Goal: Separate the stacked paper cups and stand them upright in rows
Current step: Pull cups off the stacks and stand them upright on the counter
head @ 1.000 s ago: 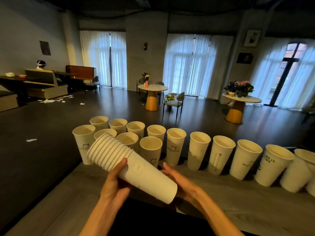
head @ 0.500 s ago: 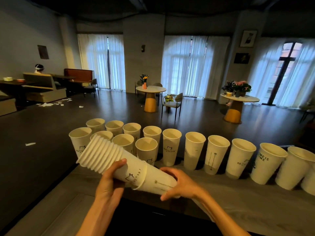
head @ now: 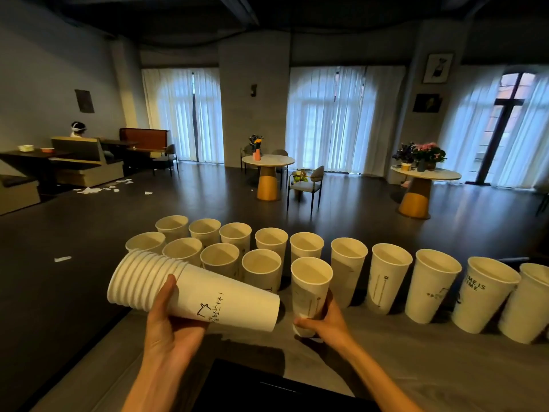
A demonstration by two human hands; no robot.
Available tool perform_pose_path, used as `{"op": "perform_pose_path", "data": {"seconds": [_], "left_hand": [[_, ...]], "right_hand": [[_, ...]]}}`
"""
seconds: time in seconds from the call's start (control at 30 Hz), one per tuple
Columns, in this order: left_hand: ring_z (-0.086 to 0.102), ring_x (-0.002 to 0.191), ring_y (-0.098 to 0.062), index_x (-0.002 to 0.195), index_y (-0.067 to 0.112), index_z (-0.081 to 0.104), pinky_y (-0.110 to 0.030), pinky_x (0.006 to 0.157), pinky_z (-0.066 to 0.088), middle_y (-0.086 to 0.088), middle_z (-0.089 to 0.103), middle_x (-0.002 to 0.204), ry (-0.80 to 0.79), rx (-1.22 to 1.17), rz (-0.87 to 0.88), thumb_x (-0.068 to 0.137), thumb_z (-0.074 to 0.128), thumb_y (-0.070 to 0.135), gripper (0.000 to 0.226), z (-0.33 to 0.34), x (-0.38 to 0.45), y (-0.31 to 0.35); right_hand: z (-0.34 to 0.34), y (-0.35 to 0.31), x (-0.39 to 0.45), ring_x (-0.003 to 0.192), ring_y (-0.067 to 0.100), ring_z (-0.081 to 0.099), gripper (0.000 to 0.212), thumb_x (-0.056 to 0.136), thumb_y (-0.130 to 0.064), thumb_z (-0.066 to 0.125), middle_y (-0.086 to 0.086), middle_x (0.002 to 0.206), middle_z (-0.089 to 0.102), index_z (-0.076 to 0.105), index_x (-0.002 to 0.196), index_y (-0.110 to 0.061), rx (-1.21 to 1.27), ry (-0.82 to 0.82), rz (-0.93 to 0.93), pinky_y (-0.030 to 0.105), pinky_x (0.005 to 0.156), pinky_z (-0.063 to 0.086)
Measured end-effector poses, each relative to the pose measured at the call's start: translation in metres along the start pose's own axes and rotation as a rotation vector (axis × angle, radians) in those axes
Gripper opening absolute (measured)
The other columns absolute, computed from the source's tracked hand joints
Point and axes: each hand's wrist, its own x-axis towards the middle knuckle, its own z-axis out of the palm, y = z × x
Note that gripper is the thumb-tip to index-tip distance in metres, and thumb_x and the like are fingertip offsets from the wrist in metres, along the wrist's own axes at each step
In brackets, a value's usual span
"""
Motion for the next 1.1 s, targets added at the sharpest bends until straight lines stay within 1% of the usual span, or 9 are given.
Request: {"op": "perform_pose_path", "data": {"seconds": [0.3,0.4,0.5,0.57,0.63,0.7,0.8,0.93,1.1], "left_hand": [[0.062,0.110,-0.035,0.132,0.015,0.055,-0.060,0.083,0.053,-0.016,0.074,0.107,-0.081,0.107,-0.200,0.067,0.070,0.018,0.066,0.025,-0.013,-0.037],[0.062,0.103,-0.035,0.124,0.013,0.057,-0.061,0.066,0.059,-0.017,0.075,0.095,-0.098,0.172,-0.234,0.058,0.079,0.012,0.070,0.041,-0.024,-0.059],[0.060,0.101,-0.037,0.107,0.011,0.058,-0.065,0.059,0.056,-0.019,0.064,0.107,-0.128,0.226,-0.254,0.012,0.097,0.003,0.103,0.054,-0.032,-0.084],[0.059,0.100,-0.036,0.106,0.010,0.057,-0.063,0.065,0.053,-0.020,0.061,0.111,-0.160,0.258,-0.292,0.023,0.094,-0.002,0.091,0.061,-0.039,-0.102],[0.059,0.099,-0.035,0.115,0.012,0.055,-0.057,0.065,0.056,-0.018,0.061,0.108,-0.190,0.316,-0.327,0.042,0.085,-0.003,0.080,0.067,-0.047,-0.118],[0.059,0.097,-0.032,0.110,0.013,0.055,-0.051,0.061,0.059,-0.019,0.066,0.103,-0.231,0.344,-0.348,0.050,0.080,-0.005,0.067,0.069,-0.050,-0.133],[0.061,0.097,-0.031,0.106,0.010,0.056,-0.047,0.060,0.061,-0.014,0.077,0.082,-0.282,0.360,-0.373,0.064,0.069,-0.003,0.046,0.064,-0.047,-0.141],[0.063,0.105,-0.034,0.110,0.014,0.065,-0.051,0.075,0.054,-0.015,0.075,0.099,-0.312,0.464,-0.326,0.007,0.097,0.015,0.108,0.057,-0.040,-0.149],[0.064,0.110,-0.032,0.116,0.013,0.068,-0.044,0.081,0.053,-0.018,0.069,0.121,-0.369,0.659,-0.221,0.031,0.089,0.019,0.088,0.062,-0.044,-0.147]], "right_hand": [[0.007,0.000,-0.009,0.122,0.016,0.054,0.090,0.060,-0.031,0.093,-0.006,0.131,0.056,0.043,0.134,-0.033,0.059,-0.014,0.060,0.040,0.100,0.047],[-0.009,0.000,-0.022,0.100,0.009,0.059,0.054,0.070,-0.024,0.087,-0.007,0.115,0.061,0.050,0.108,-0.037,0.113,0.014,0.090,0.035,0.089,0.054],[-0.040,0.000,-0.042,0.091,0.013,0.067,0.028,0.089,-0.003,0.065,0.011,0.111,0.066,0.061,0.115,-0.011,0.078,0.005,0.088,0.027,0.083,0.057],[-0.063,-0.004,-0.057,0.072,0.003,0.070,0.056,0.068,-0.013,0.087,0.003,0.092,0.069,0.060,0.114,0.004,0.213,-0.078,0.102,0.018,0.072,0.055],[-0.084,-0.015,-0.066,0.072,0.015,0.073,0.099,0.027,-0.050,0.097,0.008,0.088,0.073,0.065,0.106,0.000,0.428,-0.249,0.317,0.033,0.082,0.052],[-0.099,-0.029,-0.067,0.091,0.030,0.070,0.094,0.060,-0.074,0.072,0.018,0.109,0.068,0.065,0.123,-0.005,0.612,-0.430,0.445,0.042,0.087,0.052],[-0.118,-0.031,-0.075,0.105,0.036,0.060,0.072,0.084,-0.064,0.061,0.030,0.134,0.053,0.062,0.130,-0.009,0.615,-0.538,0.487,0.042,0.081,0.055],[-0.133,-0.028,-0.075,0.112,0.036,0.057,0.081,0.078,-0.045,0.078,0.029,0.136,0.051,0.040,0.144,-0.015,0.448,-0.629,0.428,0.046,0.090,0.052],[-0.139,-0.030,-0.075,0.117,0.019,0.052,0.094,0.042,-0.042,0.093,0.003,0.128,0.053,0.050,0.123,-0.024,-0.032,-0.418,0.262,0.038,0.103,0.045]]}}
